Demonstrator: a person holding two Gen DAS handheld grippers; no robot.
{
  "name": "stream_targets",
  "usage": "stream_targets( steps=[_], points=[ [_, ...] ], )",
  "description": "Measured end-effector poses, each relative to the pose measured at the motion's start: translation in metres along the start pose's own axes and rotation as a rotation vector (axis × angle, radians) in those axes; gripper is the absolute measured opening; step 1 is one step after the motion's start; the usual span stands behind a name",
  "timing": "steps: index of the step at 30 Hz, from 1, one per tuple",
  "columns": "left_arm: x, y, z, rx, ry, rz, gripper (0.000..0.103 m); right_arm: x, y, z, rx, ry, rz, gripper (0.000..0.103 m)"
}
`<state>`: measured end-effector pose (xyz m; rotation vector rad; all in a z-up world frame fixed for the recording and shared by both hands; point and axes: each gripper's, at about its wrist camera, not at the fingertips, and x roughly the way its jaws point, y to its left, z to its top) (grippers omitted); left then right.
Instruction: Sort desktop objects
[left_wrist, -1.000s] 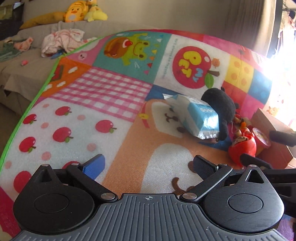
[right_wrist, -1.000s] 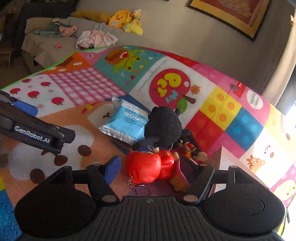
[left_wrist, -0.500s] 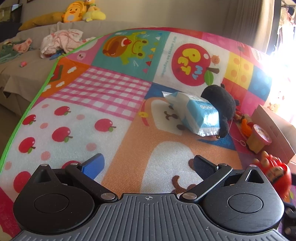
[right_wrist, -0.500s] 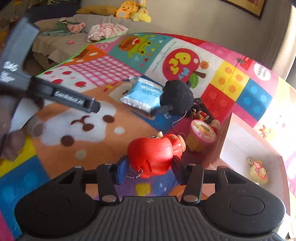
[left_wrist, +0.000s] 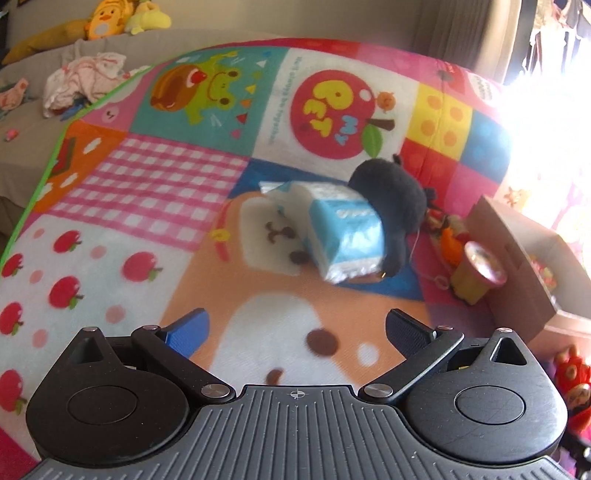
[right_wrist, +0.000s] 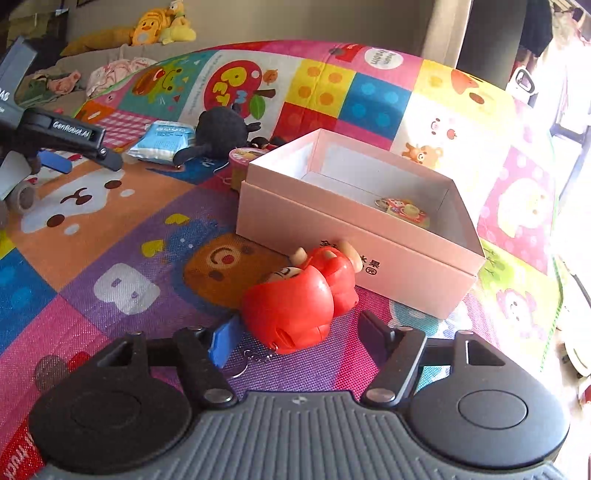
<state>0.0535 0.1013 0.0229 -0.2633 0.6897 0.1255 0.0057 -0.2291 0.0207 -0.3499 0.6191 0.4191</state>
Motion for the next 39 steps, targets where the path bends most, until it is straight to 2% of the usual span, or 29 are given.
stream_targets(
  steps=[4, 7, 8, 9, 10, 12, 16, 18, 21, 24, 29, 32, 34, 37, 39],
  points=[
    [0.025, -0.024, 0.033, -0.003, -0.051, 0.018, 0.103, -0.001, 0.002, -0.005, 0.016, -0.018, 0.006, 0.086],
    [0.052, -0.040, 0.047, 0.036, -0.021, 0.016, 0.102, -0.003, 0.001, -0.006, 0.028, -0.035, 0.004, 0.088],
    [0.060, -0.044, 0.048, 0.053, -0.006, 0.018, 0.099, -0.005, 0.000, -0.006, 0.035, -0.044, 0.002, 0.093],
    [0.068, -0.049, 0.047, 0.076, 0.008, 0.027, 0.084, -0.005, -0.001, -0.007, 0.042, -0.050, 0.003, 0.098],
    [0.075, -0.053, 0.046, 0.103, 0.024, 0.041, 0.070, -0.005, -0.002, -0.007, 0.047, -0.053, 0.006, 0.100],
    [0.083, -0.053, 0.043, 0.130, 0.024, 0.074, 0.072, -0.004, -0.002, -0.006, 0.051, -0.048, 0.012, 0.100],
    [0.077, -0.042, 0.039, 0.135, 0.007, 0.117, 0.059, 0.000, -0.002, -0.005, 0.052, -0.025, 0.024, 0.101],
    [0.065, -0.035, 0.035, 0.136, 0.012, 0.112, 0.058, 0.001, -0.002, -0.005, 0.053, -0.022, 0.023, 0.101],
    [0.030, -0.026, 0.017, 0.132, 0.035, 0.042, 0.058, 0.000, -0.001, -0.006, 0.054, -0.025, 0.019, 0.103],
    [-0.008, -0.026, -0.009, 0.120, 0.066, -0.092, 0.058, 0.001, 0.000, -0.005, 0.045, -0.019, 0.018, 0.103],
    [-0.036, -0.052, -0.051, 0.214, 0.089, -0.241, 0.062, 0.001, 0.004, -0.003, 0.023, -0.014, 0.001, 0.103],
    [-0.033, -0.065, -0.062, 0.253, 0.074, -0.243, 0.070, -0.004, 0.002, -0.002, 0.050, -0.049, -0.027, 0.103],
    [-0.028, -0.067, -0.064, 0.236, 0.068, -0.247, 0.082, -0.008, -0.003, 0.001, 0.090, -0.073, -0.038, 0.103],
    [-0.026, -0.068, -0.066, 0.226, 0.060, -0.273, 0.094, -0.009, -0.010, 0.006, 0.150, -0.095, -0.049, 0.103],
    [-0.026, -0.071, -0.072, 0.255, 0.038, -0.270, 0.096, -0.006, -0.014, 0.010, 0.173, -0.097, -0.065, 0.103]
  ],
)
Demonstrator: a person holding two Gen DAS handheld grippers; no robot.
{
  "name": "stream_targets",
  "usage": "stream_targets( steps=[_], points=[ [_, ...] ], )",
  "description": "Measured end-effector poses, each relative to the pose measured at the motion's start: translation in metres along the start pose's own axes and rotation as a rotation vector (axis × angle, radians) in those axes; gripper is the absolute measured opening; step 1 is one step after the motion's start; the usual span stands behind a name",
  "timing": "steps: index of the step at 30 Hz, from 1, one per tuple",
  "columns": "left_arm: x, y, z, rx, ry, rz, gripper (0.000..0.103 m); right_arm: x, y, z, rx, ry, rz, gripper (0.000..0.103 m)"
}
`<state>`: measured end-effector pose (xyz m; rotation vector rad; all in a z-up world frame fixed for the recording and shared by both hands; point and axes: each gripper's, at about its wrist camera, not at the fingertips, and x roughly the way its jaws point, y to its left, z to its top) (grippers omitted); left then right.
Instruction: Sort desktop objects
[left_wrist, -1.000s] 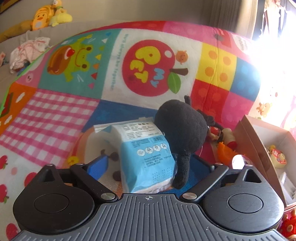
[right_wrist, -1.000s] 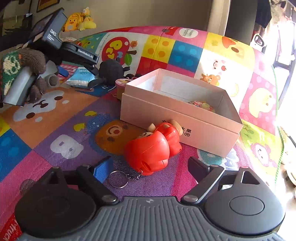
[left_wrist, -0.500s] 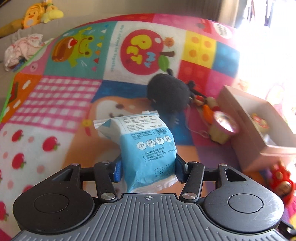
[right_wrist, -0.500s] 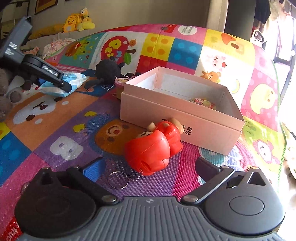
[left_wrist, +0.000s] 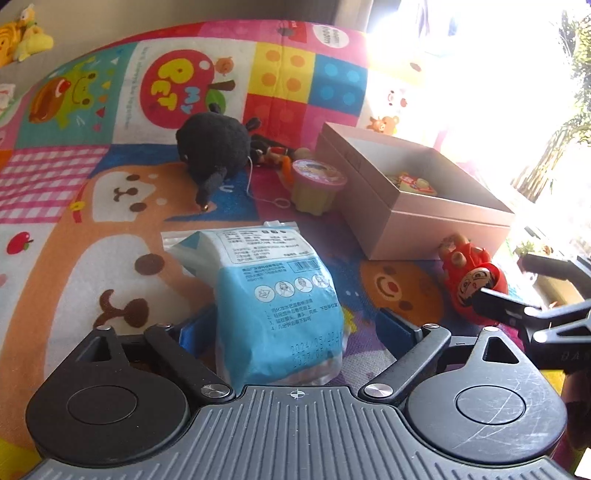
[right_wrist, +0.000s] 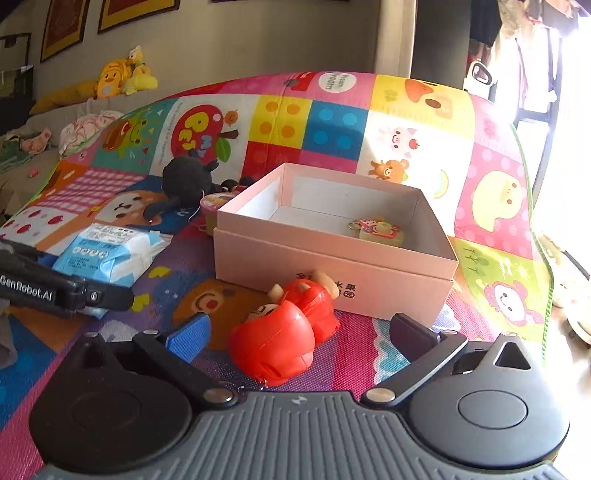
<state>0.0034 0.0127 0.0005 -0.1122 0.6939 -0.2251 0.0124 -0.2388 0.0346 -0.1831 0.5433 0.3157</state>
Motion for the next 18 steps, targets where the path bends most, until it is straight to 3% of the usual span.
stream_targets(
  steps=[2, 11, 13, 15, 18],
  points=[
    [-0.001, -0.005, -0.004, 0.037, -0.011, 0.014, 0.097, 0.004, -0.003, 0.002, 0.006, 0.003, -0.029, 0.103],
    [-0.001, -0.002, -0.004, 0.023, -0.008, -0.009, 0.100, -0.007, -0.037, -0.004, 0.076, 0.022, -0.102, 0.103],
    [-0.001, -0.002, -0.004, 0.021, -0.008, -0.011, 0.101, -0.008, -0.041, -0.002, 0.103, 0.023, -0.065, 0.102],
    [-0.001, -0.002, -0.005, 0.023, -0.008, -0.009, 0.101, -0.005, -0.042, 0.003, 0.143, 0.042, 0.012, 0.086],
    [-0.001, -0.002, -0.004, 0.019, -0.010, -0.010, 0.101, 0.009, -0.035, 0.009, 0.177, 0.084, 0.095, 0.078]
  ],
)
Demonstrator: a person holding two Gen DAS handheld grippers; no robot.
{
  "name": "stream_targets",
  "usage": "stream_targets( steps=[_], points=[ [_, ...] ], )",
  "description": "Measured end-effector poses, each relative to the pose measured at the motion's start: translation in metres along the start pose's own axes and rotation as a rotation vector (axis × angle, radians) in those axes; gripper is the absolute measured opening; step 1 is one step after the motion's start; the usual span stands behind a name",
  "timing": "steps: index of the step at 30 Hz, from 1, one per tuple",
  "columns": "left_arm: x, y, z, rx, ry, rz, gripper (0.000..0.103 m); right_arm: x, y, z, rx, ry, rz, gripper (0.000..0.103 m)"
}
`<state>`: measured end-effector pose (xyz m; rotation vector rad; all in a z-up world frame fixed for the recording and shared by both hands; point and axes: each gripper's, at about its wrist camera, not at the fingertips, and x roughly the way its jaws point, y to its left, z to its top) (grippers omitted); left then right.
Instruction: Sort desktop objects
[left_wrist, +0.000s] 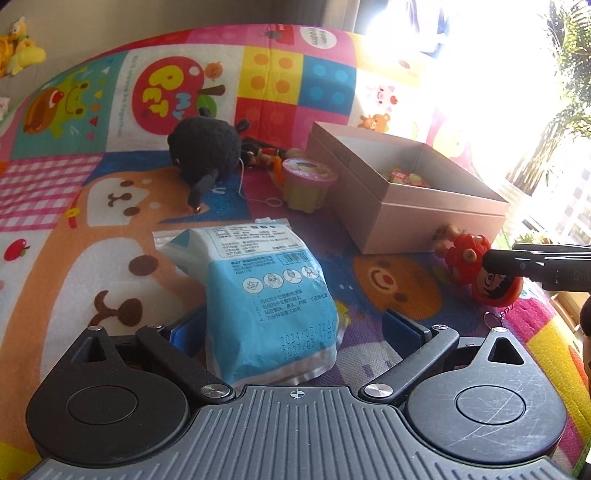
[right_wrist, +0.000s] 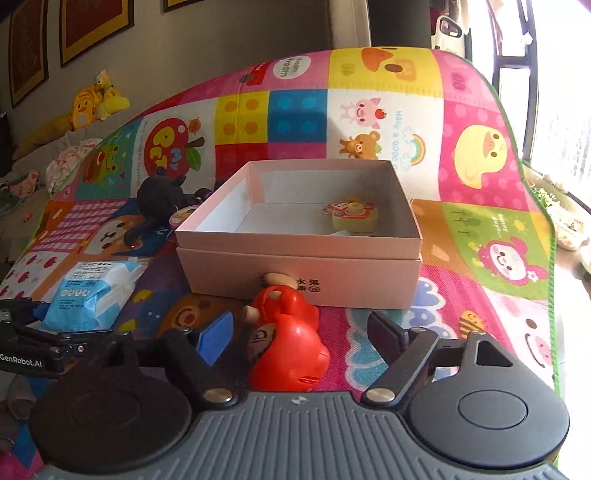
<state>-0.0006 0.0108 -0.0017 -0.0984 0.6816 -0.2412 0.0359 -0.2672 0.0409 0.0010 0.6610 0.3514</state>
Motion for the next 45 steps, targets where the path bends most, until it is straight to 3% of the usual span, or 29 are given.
stream_targets(
  steps=[4, 6, 17, 19, 23, 32, 40, 43, 45],
  points=[
    [-0.001, 0.002, 0.000, -0.015, -0.006, -0.007, 0.101, 0.018, 0.006, 0.004, -0.004, 0.019, -0.011, 0.073],
    [-0.001, 0.003, 0.000, -0.019, -0.007, -0.010, 0.101, 0.026, 0.003, 0.006, 0.022, 0.054, 0.002, 0.062],
    [-0.001, 0.003, 0.000, -0.021, -0.007, -0.010, 0.102, 0.026, -0.014, 0.007, 0.149, 0.087, 0.081, 0.060],
    [-0.001, 0.003, 0.000, -0.021, -0.007, -0.010, 0.102, 0.028, -0.021, 0.008, 0.191, 0.100, 0.097, 0.053],
    [-0.001, 0.003, 0.000, -0.020, -0.007, -0.011, 0.102, 0.028, -0.023, 0.007, 0.209, 0.095, 0.101, 0.053],
    [-0.001, 0.003, 0.000, -0.021, -0.008, -0.011, 0.102, 0.015, 0.011, -0.003, 0.001, 0.058, 0.039, 0.053],
    [-0.001, 0.003, 0.000, -0.013, -0.004, 0.002, 0.102, -0.005, -0.001, -0.011, 0.091, 0.147, 0.133, 0.053],
    [0.000, 0.001, 0.000, -0.007, -0.001, 0.011, 0.102, -0.012, -0.008, -0.016, 0.095, 0.138, 0.103, 0.053],
    [0.000, 0.001, 0.000, -0.002, 0.001, 0.018, 0.102, -0.018, -0.011, -0.017, 0.078, 0.113, 0.051, 0.062]
  ],
)
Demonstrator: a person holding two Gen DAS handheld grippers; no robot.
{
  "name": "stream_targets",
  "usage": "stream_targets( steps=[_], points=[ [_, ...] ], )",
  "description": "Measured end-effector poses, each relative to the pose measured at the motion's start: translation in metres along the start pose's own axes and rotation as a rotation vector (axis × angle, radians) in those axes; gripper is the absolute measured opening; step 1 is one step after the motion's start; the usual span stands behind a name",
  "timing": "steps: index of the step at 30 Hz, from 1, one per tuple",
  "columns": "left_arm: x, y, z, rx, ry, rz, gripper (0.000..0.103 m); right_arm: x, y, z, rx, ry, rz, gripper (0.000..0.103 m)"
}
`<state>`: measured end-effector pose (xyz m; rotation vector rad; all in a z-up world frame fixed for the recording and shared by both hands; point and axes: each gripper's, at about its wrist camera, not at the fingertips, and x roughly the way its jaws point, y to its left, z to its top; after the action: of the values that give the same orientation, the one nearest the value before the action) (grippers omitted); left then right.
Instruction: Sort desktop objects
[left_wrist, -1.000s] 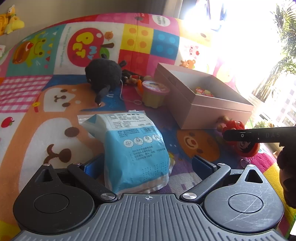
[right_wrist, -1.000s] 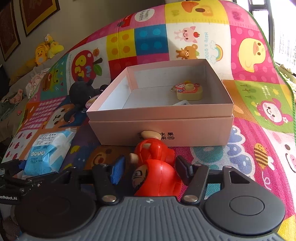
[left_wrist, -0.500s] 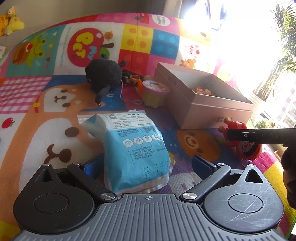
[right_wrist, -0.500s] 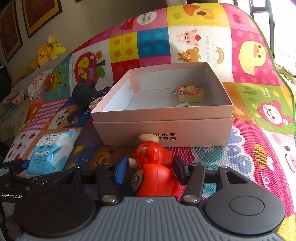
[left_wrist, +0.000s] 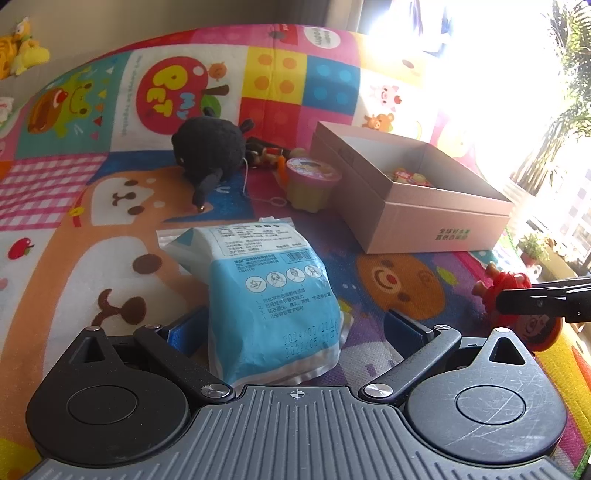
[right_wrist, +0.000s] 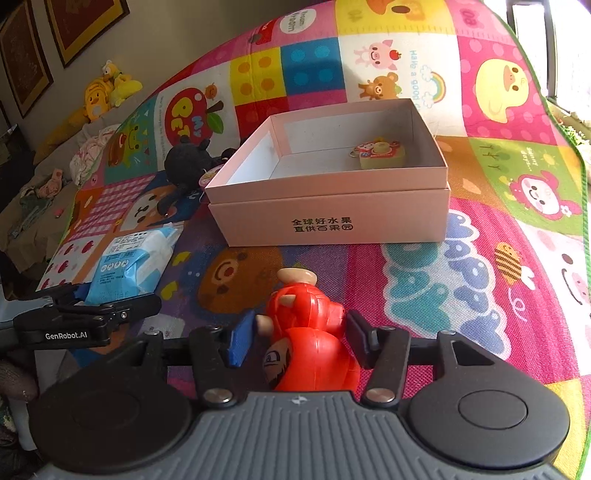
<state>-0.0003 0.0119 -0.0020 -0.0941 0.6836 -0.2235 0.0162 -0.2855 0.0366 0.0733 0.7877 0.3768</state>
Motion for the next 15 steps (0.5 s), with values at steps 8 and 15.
stream_targets(
  steps=[8, 15],
  points=[
    [0.002, -0.007, -0.001, 0.027, 0.013, 0.034, 0.103, -0.012, -0.002, -0.008, -0.088, -0.091, -0.112, 0.093],
    [0.003, -0.009, -0.001, 0.040, 0.021, 0.052, 0.103, 0.006, 0.007, -0.022, -0.113, -0.023, -0.068, 0.100]
  ],
)
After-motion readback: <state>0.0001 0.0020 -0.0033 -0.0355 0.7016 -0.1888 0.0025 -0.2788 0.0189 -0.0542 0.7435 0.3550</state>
